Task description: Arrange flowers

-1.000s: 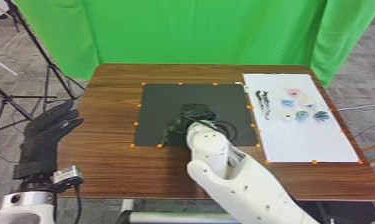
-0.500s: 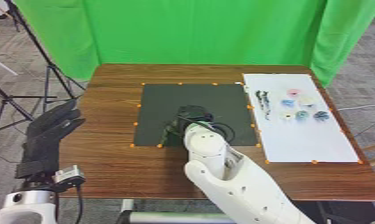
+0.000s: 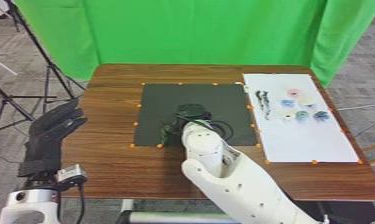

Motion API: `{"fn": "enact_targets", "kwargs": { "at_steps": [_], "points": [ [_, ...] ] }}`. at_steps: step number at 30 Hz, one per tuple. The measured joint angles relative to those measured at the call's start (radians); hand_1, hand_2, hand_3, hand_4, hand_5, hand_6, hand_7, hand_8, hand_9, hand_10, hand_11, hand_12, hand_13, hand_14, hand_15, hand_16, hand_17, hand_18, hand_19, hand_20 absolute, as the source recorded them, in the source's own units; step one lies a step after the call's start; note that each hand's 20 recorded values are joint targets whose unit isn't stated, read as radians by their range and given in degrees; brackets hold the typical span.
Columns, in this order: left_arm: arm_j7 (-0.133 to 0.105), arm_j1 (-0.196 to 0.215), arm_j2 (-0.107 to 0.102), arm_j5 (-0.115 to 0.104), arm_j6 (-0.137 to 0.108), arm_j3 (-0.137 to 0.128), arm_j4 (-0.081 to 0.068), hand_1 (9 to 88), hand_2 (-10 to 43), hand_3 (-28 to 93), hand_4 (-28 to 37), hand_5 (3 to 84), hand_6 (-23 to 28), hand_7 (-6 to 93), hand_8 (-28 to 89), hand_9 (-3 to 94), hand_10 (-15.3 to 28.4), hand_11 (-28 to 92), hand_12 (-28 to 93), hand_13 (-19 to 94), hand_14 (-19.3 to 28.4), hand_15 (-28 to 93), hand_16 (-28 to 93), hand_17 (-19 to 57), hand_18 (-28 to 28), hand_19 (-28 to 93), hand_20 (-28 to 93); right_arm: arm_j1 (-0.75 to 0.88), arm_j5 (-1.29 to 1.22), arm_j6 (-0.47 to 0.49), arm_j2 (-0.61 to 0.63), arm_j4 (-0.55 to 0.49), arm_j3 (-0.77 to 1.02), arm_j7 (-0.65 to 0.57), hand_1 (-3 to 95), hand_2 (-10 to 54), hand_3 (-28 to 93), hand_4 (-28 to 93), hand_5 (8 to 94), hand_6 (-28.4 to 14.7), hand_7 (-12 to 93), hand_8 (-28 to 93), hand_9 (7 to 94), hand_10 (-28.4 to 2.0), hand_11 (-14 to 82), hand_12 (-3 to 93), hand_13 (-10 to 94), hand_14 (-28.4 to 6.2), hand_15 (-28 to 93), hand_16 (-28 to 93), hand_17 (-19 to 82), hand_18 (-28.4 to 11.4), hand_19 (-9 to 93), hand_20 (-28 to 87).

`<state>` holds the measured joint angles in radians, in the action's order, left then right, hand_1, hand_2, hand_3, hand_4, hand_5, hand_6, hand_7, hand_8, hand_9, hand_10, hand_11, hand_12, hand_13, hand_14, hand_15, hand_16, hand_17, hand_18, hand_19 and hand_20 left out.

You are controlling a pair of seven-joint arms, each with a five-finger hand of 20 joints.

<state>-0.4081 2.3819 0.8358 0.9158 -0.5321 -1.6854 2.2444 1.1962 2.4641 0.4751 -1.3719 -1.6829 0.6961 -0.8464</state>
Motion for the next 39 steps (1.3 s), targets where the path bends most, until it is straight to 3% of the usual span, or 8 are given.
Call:
{"fn": "enact_targets", "kwargs": {
  "at_steps": [5, 8, 10, 22, 39],
  "points": [
    [0.000, -0.012, 0.000, 0.001, 0.003, 0.009, -0.004, 26.4, 5.9, 84, -17.0, 38.4, 9.1, 16.4, -11, 32.4, 19.1, 36, 6, 23, 26.0, 63, -17, -9.9, 21.1, 58, 3, -0.019, 0.012, -0.033, 0.003, 0.024, -0.027, -0.014, 43.7, -4.2, 75, -24, 88.9, -5.6, 18, 12, 93.7, -11.6, 37.3, 21.0, 94, -2.7, 62, 18, 62, -14.7, 92, -28],
    [-0.002, -0.013, 0.000, 0.001, 0.003, 0.012, -0.004, 26.5, 5.8, 84, -16.8, 38.5, 9.2, 16.4, -11, 32.4, 19.0, 37, 6, 23, 26.0, 63, -17, -9.9, 21.1, 58, 3, -0.029, 0.012, -0.064, 0.008, 0.029, -0.042, -0.030, 37.7, -2.1, 75, -22, 88.9, -5.4, 20, -5, 93.7, -12.3, 36.5, 21.1, 94, -2.9, 61, 18, 61, -15.9, 91, -28],
    [-0.002, -0.013, 0.000, 0.001, 0.003, 0.012, -0.004, 26.5, 5.8, 85, -16.8, 38.5, 9.2, 16.3, -11, 32.4, 19.0, 37, 6, 23, 26.0, 63, -17, -10.0, 21.2, 58, 3, -0.030, 0.010, -0.072, 0.010, 0.029, -0.042, -0.036, 36.7, -1.7, 75, -22, 88.7, -6.0, 20, -7, 93.7, -12.8, 35.8, 21.1, 94, -3.2, 61, 18, 61, -16.5, 91, -28],
    [0.001, -0.001, 0.000, 0.001, 0.003, 0.005, -0.003, 26.7, 5.8, 84, -16.7, 38.7, 9.2, 16.3, -11, 32.5, 19.0, 37, 6, 23, 26.0, 63, -17, -10.0, 21.2, 58, 2, -0.015, -0.003, -0.084, 0.010, -0.014, -0.008, -0.043, 27.4, -0.4, 70, -20, 81.9, -10.6, 19, -6, 90.6, -16.5, 34.0, 21.1, 94, -4.6, 57, 22, 60, -16.9, 86, -28],
    [0.011, 0.011, 0.004, 0.004, 0.003, -0.006, 0.000, 26.7, 5.9, 84, -16.5, 38.7, 9.3, 16.4, -11, 32.4, 19.0, 37, 6, 23, 26.0, 63, -17, -10.0, 21.1, 58, 3, 0.002, -0.017, -0.034, -0.011, -0.048, 0.025, -0.042, 29.7, 1.9, 73, -18, 81.5, -11.6, 18, -6, 89.3, -17.7, 33.1, 20.8, 93, -5.8, 57, 24, 59, -17.9, 85, -28]
  ]
}}
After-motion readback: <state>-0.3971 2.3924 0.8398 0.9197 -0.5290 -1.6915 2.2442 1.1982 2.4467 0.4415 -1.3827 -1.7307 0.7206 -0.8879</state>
